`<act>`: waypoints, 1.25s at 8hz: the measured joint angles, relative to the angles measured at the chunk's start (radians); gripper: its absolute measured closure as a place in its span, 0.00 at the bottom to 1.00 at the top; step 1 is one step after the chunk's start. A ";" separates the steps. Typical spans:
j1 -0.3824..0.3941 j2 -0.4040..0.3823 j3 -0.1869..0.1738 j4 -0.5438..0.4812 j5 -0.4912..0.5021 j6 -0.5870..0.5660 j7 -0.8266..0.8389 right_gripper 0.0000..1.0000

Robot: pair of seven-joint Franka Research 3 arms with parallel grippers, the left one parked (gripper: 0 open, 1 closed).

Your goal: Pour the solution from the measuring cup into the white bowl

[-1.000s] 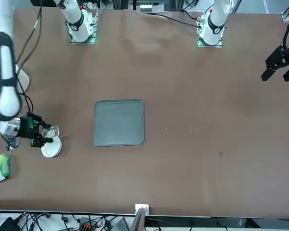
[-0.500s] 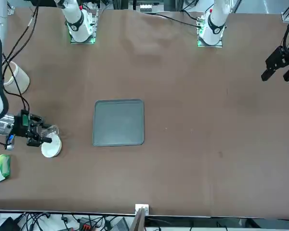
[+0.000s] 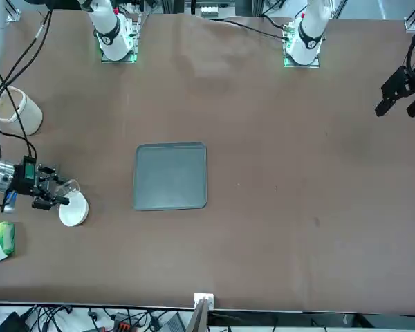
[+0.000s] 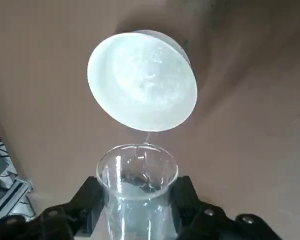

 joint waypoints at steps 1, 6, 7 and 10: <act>-0.001 0.006 0.000 0.000 0.018 0.000 -0.006 0.26; 0.031 0.006 0.008 0.038 -0.183 0.013 0.077 0.26; 0.056 0.005 0.010 0.068 -0.308 0.015 0.160 0.26; 0.221 -0.006 0.015 0.105 -0.712 -0.003 0.587 0.26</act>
